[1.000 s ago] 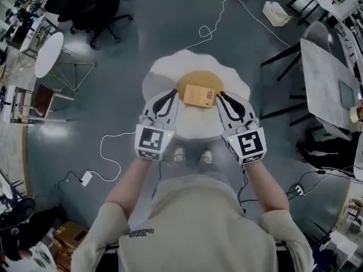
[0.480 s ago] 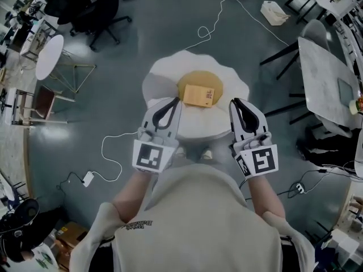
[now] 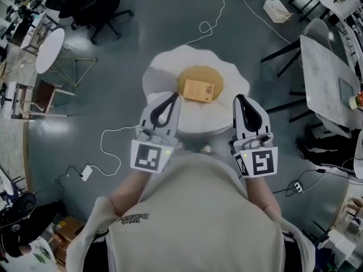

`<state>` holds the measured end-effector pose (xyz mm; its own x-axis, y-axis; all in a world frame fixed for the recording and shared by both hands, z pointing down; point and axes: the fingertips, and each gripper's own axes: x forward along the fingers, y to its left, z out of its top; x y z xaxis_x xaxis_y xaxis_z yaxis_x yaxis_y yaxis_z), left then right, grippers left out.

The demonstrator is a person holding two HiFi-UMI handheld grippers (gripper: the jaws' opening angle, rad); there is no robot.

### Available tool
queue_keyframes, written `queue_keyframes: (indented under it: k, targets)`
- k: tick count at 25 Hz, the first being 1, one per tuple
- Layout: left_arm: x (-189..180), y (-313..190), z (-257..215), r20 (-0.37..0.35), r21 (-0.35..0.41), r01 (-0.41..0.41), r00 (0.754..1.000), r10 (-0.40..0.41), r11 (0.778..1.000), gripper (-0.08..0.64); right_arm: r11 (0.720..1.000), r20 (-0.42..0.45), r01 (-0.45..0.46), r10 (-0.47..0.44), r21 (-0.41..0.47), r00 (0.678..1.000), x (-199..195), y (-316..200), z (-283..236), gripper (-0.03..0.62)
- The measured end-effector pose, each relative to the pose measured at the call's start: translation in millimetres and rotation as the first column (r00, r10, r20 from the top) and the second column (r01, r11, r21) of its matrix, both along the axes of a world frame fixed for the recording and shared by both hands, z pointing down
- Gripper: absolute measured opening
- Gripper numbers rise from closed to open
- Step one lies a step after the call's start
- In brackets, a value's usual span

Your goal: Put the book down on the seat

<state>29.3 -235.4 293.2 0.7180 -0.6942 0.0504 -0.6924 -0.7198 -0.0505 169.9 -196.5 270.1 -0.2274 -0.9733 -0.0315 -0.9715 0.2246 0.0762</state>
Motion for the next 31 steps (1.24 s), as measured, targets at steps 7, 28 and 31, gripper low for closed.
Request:
queue_keyframes:
  k: [7, 28, 31]
  targets:
    - [2, 1, -6, -0.009, 0.016, 0.02, 1.0, -0.019, 1.0, 0.011, 1.0, -0.04, 0.016, -0.017, -0.009, 0.999, 0, -6, -8, 0.009]
    - [3, 8, -13, 0.044, -0.001, 0.011, 0.999, -0.011, 1.0, 0.011, 0.998, -0.151, 0.004, 0.006, 0.067, 0.988, 11, 8, -44, 0.009]
    - [4, 10, -15, 0.041, 0.003, 0.015, 0.999, -0.015, 1.0, 0.011, 0.998, -0.155, 0.001, 0.009, 0.062, 0.988, 13, 14, -43, 0.009]
